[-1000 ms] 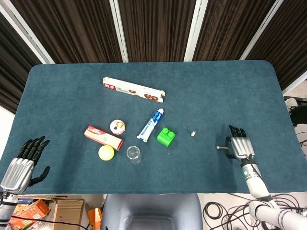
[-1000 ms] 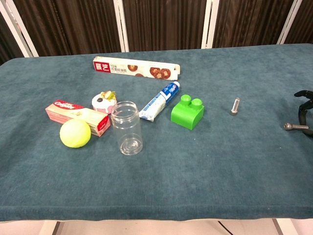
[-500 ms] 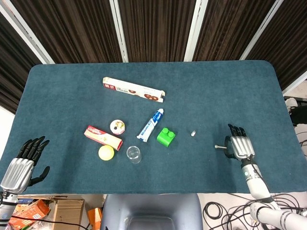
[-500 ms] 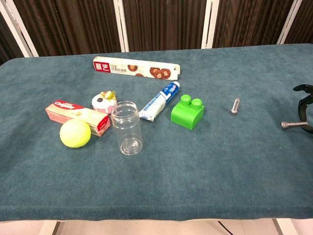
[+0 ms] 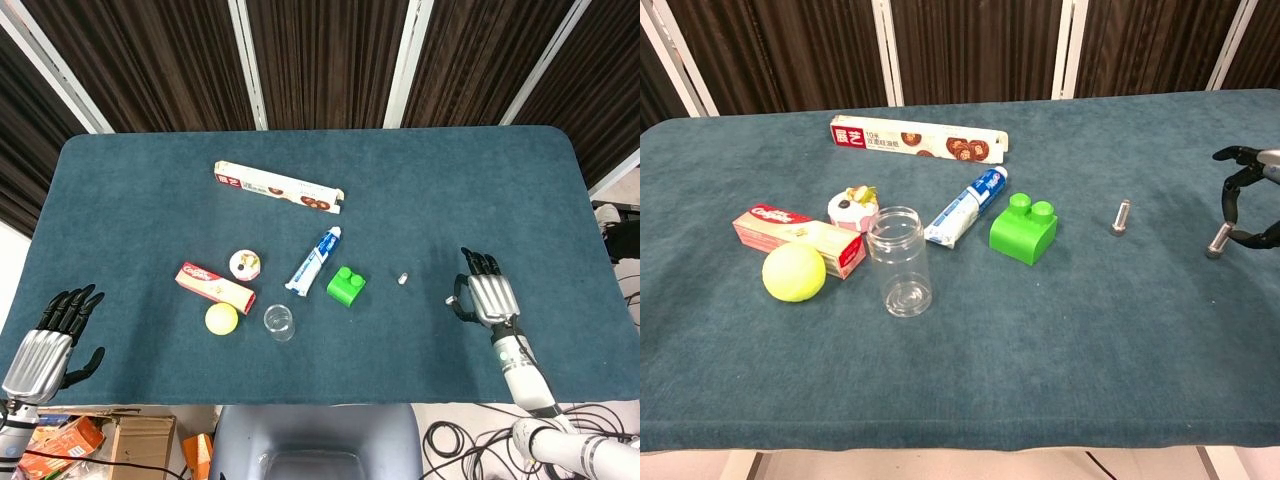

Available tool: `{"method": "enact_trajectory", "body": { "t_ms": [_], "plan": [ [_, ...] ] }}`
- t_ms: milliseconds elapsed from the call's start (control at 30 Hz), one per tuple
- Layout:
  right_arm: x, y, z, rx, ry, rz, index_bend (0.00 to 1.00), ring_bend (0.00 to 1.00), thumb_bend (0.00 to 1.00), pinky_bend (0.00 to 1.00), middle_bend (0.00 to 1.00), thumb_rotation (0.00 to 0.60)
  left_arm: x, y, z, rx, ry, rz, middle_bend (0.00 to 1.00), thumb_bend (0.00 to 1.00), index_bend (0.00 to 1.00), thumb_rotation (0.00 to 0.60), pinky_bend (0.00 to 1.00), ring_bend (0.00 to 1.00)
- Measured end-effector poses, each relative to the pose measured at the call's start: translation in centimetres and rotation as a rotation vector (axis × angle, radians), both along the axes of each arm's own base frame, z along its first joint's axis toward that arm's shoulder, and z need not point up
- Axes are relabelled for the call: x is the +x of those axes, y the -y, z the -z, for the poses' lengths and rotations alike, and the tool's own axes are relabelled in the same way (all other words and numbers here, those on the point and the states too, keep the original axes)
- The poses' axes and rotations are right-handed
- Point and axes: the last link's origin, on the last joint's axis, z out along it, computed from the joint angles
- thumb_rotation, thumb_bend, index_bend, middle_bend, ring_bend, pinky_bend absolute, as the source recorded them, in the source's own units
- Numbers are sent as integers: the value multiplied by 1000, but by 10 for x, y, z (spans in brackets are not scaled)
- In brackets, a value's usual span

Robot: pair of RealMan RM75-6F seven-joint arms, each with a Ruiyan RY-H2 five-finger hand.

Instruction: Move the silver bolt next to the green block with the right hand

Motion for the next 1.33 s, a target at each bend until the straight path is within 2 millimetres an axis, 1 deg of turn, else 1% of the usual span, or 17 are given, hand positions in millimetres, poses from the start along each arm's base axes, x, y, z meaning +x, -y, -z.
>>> {"method": "enact_trajectory", "body": {
  "t_ms": [233, 300, 367, 533, 633, 733, 833, 900, 967, 1033, 1133, 1167, 1267, 1333],
  "plan": [
    [1, 1, 2, 1, -5, 4, 567, 0, 321, 0, 0, 600, 0, 0, -1, 2, 1, -1, 0, 391, 0, 600, 71, 0],
    [0, 1, 2, 2, -6, 9, 540, 0, 321, 0, 0, 600, 0, 0, 0, 0, 0, -1, 0, 392, 0, 600, 70, 0],
    [-1, 1, 2, 3, -8, 13, 492, 0, 321, 0, 0, 600, 0, -1, 0, -2, 0, 1, 0, 392, 0, 600, 70, 0],
    [-2, 0, 0, 0, -10, 20, 441, 0, 321, 0, 0, 600, 0, 0, 0, 0, 1, 2, 0, 391, 0, 600, 70, 0],
    [-2, -3, -3, -8, -11, 17, 425, 0, 321, 0, 0, 600, 0, 0, 0, 0, 0, 3, 0, 391, 0, 600, 71, 0],
    [-2, -7, -9, -22, -9, 10, 369, 0, 321, 0, 0, 600, 0, 0, -1, 1, 1, 2, 0, 391, 0, 600, 70, 0],
    [-3, -15, -20, -47, -9, 0, 299, 0, 321, 0, 0, 600, 0, 1, -1, 3, 2, 0, 0, 391, 0, 600, 70, 0],
    [-3, -24, -30, -64, -4, -5, 230, 0, 322, 0, 0, 600, 0, 1, -2, 6, 3, 0, 0, 391, 0, 600, 71, 0],
    [-4, -39, -42, -84, -6, -7, 122, 0, 321, 0, 0, 600, 0, 2, -3, 12, 4, -1, 0, 392, 0, 600, 71, 0],
    [-7, -57, -55, -112, -27, -8, 74, 0, 321, 0, 0, 600, -1, 3, -4, 20, 3, -2, 0, 392, 0, 600, 70, 0],
    [-8, -83, -72, -165, -51, -13, 54, 0, 322, 0, 0, 600, 0, 5, -6, 34, 2, 0, 0, 392, 0, 600, 71, 0],
    [-7, -94, -80, -192, -57, -21, 47, 0, 321, 0, 0, 600, 1, 6, -7, 37, 1, 4, 0, 392, 0, 600, 71, 0],
    [-3, -117, -95, -244, -68, -45, 24, 0, 321, 0, 0, 600, 2, 7, -7, 38, 5, 11, 0, 393, 0, 600, 70, 0],
    [-3, -125, -98, -249, -75, -47, 13, 0, 321, 0, 0, 600, 2, 8, -7, 37, 5, 9, 0, 392, 0, 600, 70, 0]
  ]
}}
